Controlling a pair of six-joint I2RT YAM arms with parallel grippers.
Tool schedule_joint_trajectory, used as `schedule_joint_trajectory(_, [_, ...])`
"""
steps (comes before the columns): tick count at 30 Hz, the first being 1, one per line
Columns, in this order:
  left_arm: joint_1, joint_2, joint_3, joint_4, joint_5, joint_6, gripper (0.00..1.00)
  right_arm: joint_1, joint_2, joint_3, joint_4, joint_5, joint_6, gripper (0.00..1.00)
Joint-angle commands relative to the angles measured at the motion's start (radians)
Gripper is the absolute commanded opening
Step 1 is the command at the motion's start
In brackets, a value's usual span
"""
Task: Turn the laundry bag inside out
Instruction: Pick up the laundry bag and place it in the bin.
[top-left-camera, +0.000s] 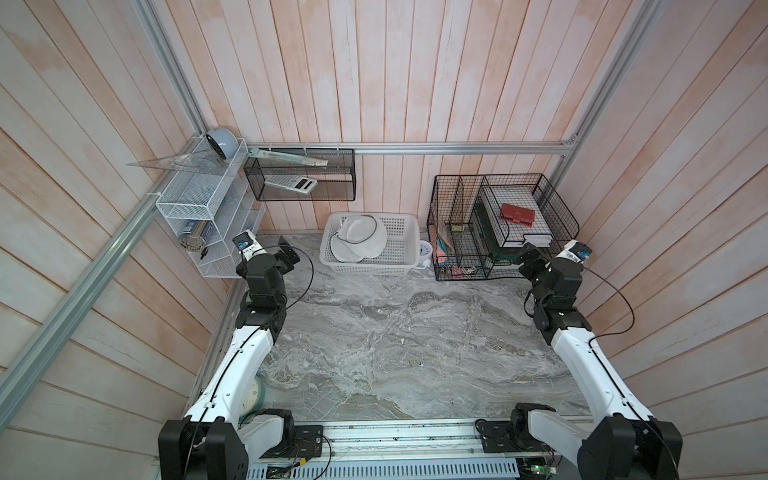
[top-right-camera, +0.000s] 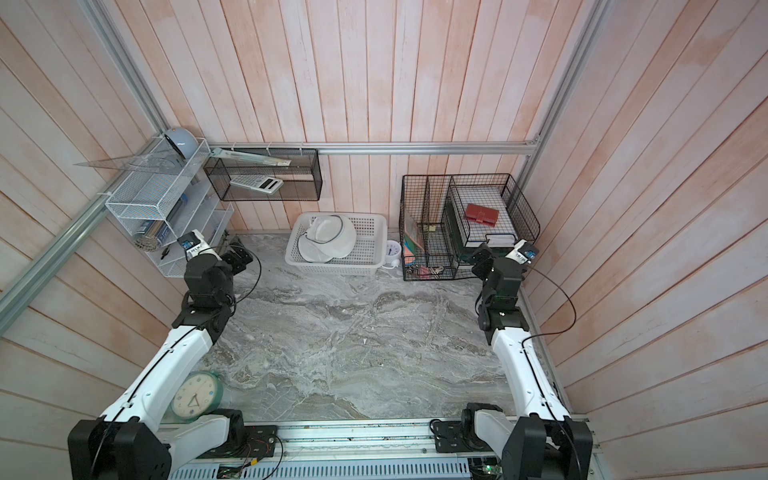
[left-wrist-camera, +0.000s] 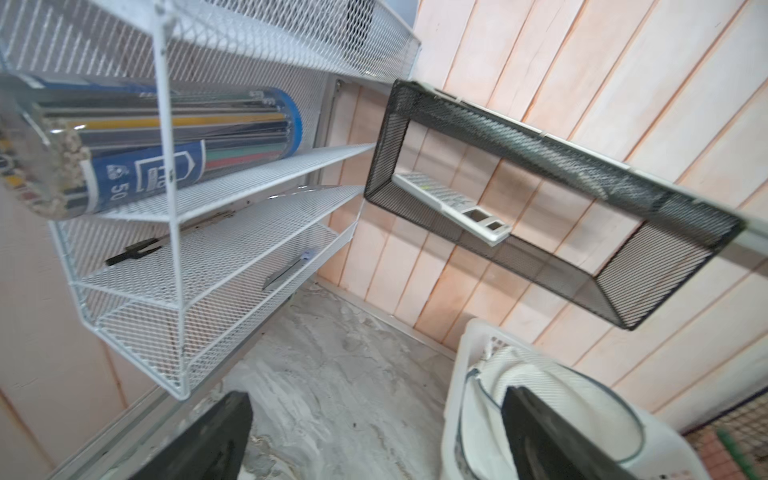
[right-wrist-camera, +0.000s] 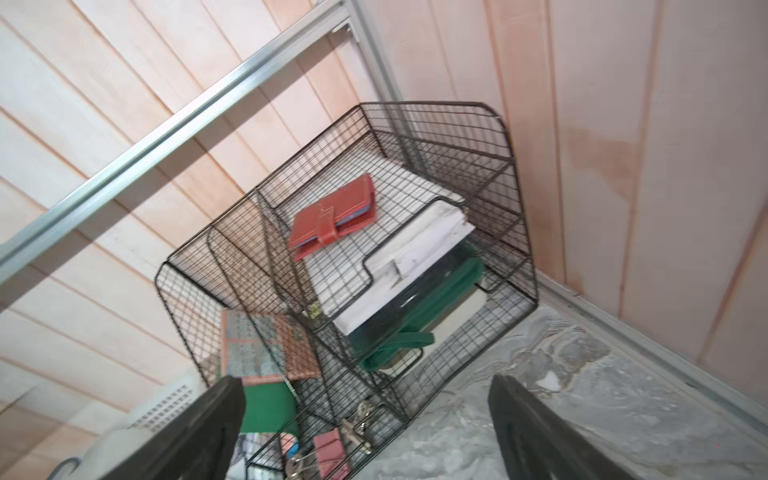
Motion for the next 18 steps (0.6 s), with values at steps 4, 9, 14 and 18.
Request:
schedule_joint_trajectory(4, [0.006,0.092,0.109,-0.349,0.149,-0.118,1.0,0.24,0.25,0.375,-0.385,0.011,-0.136,0.98])
schedule_joint_trajectory(9, [0.008,0.12,0.092,-0.335,0.192,-0.181,1.0,0.459,0.552,0.706,-0.476,0.078,-0.216,0.98])
schedule_joint_trajectory(14, [0.009,0.146,0.145,-0.424,0.226,-0.21,1.0,0.575,0.883,1.123,-0.624,0.095,-0.255,0.98])
schedule_joint_trajectory(18, [0.017,0.146,0.16,-0.456,0.262,-0.246,1.0,0.616,1.128,1.478,-0.758,0.093,-0.251,0.93])
